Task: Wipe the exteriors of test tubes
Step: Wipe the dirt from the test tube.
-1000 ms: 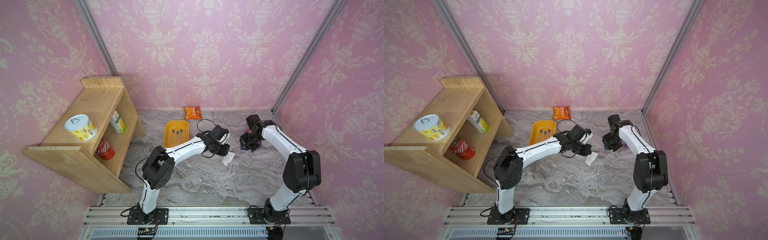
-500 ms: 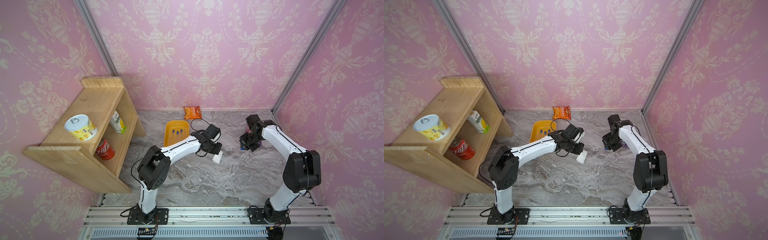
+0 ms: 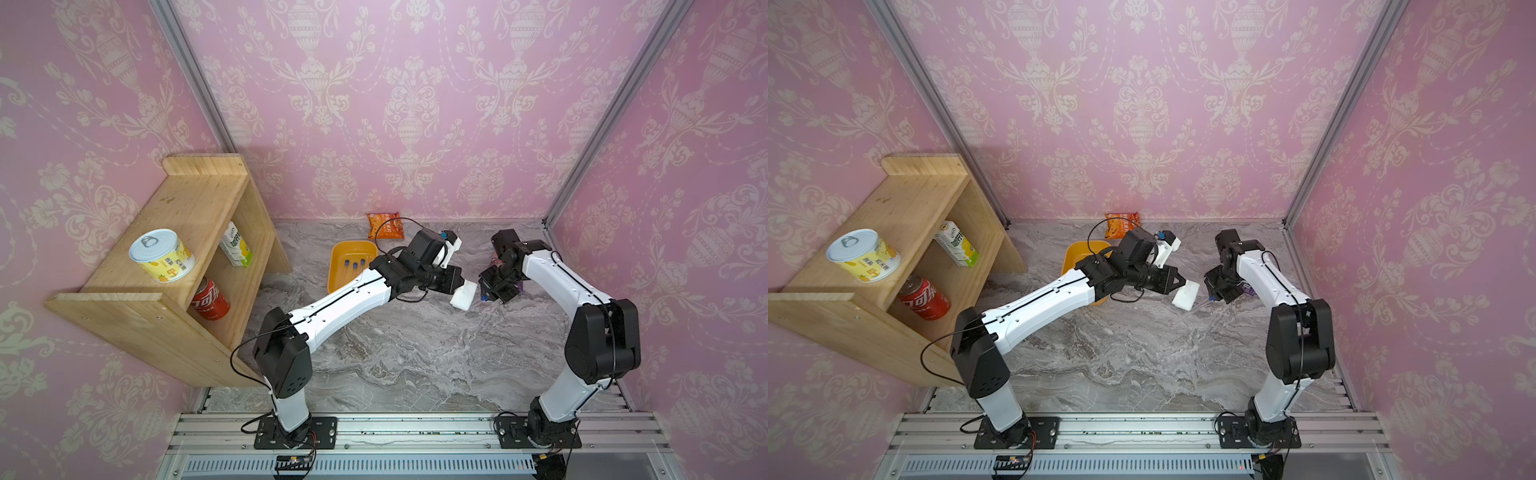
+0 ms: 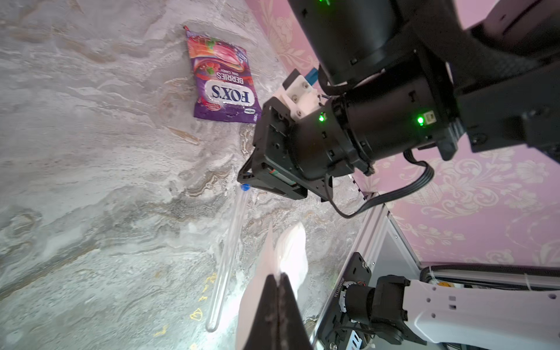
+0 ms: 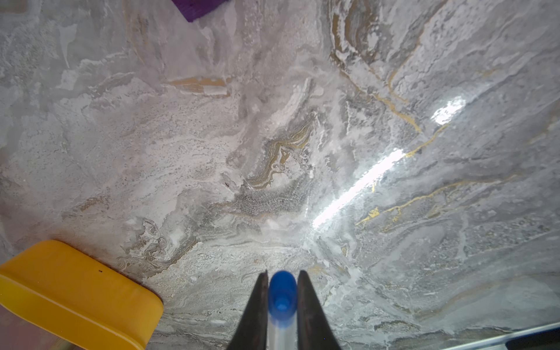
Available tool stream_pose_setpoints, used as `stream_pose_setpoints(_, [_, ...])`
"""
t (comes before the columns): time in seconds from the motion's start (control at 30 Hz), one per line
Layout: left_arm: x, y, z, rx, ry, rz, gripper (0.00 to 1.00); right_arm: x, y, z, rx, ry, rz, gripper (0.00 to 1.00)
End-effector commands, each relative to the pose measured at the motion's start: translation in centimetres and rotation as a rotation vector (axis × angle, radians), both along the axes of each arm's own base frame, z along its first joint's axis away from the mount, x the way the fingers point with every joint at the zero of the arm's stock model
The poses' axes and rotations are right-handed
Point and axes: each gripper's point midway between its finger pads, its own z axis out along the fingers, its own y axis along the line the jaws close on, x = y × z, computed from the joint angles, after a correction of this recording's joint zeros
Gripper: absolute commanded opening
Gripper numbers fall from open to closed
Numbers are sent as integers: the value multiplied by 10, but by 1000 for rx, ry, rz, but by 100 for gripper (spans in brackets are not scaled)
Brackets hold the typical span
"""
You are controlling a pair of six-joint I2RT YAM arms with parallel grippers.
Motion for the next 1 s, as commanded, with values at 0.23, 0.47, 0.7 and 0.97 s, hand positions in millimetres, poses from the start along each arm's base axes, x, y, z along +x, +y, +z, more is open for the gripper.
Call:
stream_pose_setpoints(0.23, [-6,-28,-43,-9,97,-27,0,-5,-6,3,-6,7,-3,10])
stream_pose_setpoints(0.47, [1,-26,-74,63,105,-9,0,-6,-6,9,-3,-5,-2,10])
stream_pose_setpoints(0.7, [10,-25,-96,119,99,-4,0,-8,-5,9,5,-4,-4,10])
stream_pose_setpoints(0.97, [33,-21,-111,165,83,34,0,-7,-5,12,5,-13,0,10])
